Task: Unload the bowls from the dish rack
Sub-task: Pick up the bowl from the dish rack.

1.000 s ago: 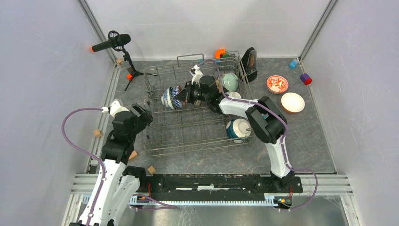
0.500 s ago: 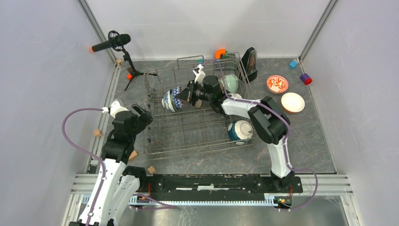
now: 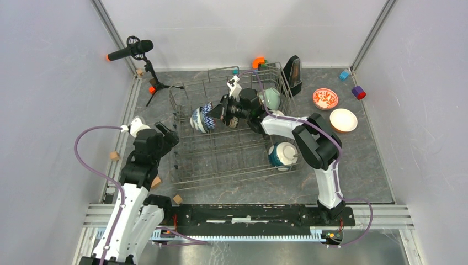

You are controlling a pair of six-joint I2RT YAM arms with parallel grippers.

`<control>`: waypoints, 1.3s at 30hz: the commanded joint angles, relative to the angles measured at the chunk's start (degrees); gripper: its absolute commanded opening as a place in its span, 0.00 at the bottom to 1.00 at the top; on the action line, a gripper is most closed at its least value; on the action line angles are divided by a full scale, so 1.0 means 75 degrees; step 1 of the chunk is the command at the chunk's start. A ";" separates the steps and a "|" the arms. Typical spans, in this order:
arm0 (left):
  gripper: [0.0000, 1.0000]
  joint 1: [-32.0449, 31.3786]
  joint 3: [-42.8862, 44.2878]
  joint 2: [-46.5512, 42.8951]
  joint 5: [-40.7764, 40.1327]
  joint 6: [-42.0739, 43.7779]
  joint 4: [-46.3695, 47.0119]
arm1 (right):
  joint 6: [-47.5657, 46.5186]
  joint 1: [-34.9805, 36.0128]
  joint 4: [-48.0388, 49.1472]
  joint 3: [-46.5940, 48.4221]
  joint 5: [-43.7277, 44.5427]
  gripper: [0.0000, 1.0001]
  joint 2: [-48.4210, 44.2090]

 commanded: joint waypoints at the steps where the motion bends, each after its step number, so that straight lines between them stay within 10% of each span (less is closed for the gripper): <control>1: 0.80 -0.0001 0.0003 0.0440 -0.0348 0.0178 0.0259 | 0.0276 0.0029 0.1437 0.0165 -0.0695 0.00 -0.1157; 18: 0.21 0.0005 0.0027 0.1291 -0.0848 0.0513 0.0294 | 0.0394 -0.0250 0.1629 -0.0219 -0.1054 0.00 -0.1515; 39: 0.18 0.0002 0.0066 0.1368 -0.0859 0.0491 0.0326 | 0.0060 -0.0509 0.0919 -0.0080 -0.1138 0.00 -0.2173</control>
